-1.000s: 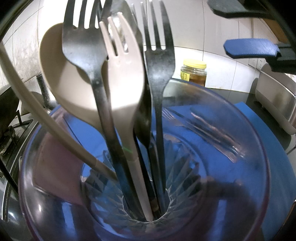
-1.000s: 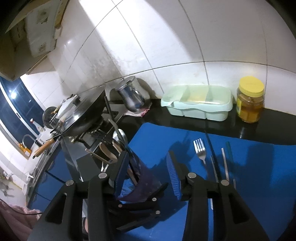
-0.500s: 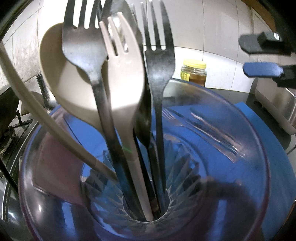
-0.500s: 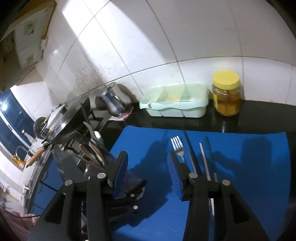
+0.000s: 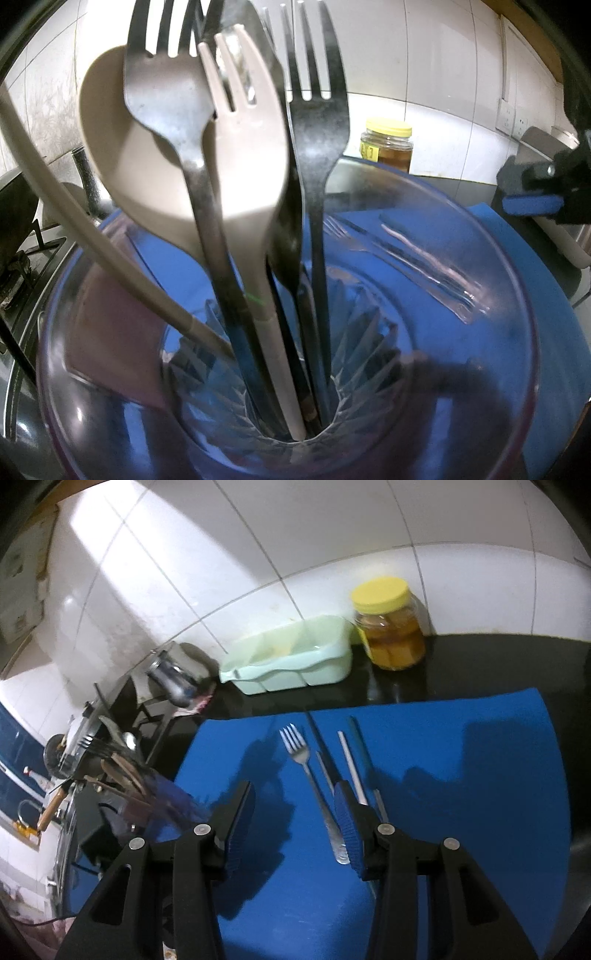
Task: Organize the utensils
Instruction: 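Withdraw the right gripper and move it back over the mat, then lower the right gripper onto the teal chopstick and grasp it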
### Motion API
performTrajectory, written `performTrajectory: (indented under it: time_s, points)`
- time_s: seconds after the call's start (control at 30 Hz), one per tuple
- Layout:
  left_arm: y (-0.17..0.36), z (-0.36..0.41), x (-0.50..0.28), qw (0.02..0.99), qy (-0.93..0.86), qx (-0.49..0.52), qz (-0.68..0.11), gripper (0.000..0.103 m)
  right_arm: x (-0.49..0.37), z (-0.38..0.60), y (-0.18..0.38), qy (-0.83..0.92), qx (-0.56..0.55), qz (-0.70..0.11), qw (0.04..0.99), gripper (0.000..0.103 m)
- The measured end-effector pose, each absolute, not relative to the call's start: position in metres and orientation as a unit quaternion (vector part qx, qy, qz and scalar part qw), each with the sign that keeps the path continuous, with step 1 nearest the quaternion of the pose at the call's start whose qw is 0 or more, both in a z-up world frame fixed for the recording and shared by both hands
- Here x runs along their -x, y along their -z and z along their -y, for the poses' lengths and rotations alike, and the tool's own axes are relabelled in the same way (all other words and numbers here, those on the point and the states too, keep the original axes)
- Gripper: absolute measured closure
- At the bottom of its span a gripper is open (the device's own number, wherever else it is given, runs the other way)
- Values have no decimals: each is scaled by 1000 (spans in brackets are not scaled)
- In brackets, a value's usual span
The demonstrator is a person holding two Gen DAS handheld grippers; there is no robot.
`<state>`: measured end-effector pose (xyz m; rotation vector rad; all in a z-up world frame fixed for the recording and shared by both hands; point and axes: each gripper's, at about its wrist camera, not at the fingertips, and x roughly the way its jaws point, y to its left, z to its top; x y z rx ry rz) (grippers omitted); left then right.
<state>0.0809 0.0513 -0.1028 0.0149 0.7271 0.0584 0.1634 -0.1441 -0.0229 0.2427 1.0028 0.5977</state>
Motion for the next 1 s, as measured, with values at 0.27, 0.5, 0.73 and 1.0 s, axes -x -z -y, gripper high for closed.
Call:
performTrajectory:
  time_s: [0.27, 0.5, 0.73, 1.0]
  points:
    - [103, -51, -81, 934, -29, -7, -356, 24, -171, 150, 53, -254, -97, -510, 816, 57]
    - [103, -51, -81, 934, -29, -7, -356, 24, -176, 159, 73, -230, -74, -541, 806, 57]
    - [102, -51, -81, 934, -29, -7, -356, 24, -177, 166, 81, -210, -35, -540, 814, 63]
    - [102, -51, -80, 934, -29, -7, -356, 24, -188, 153, 86, -219, 19, -543, 810, 83]
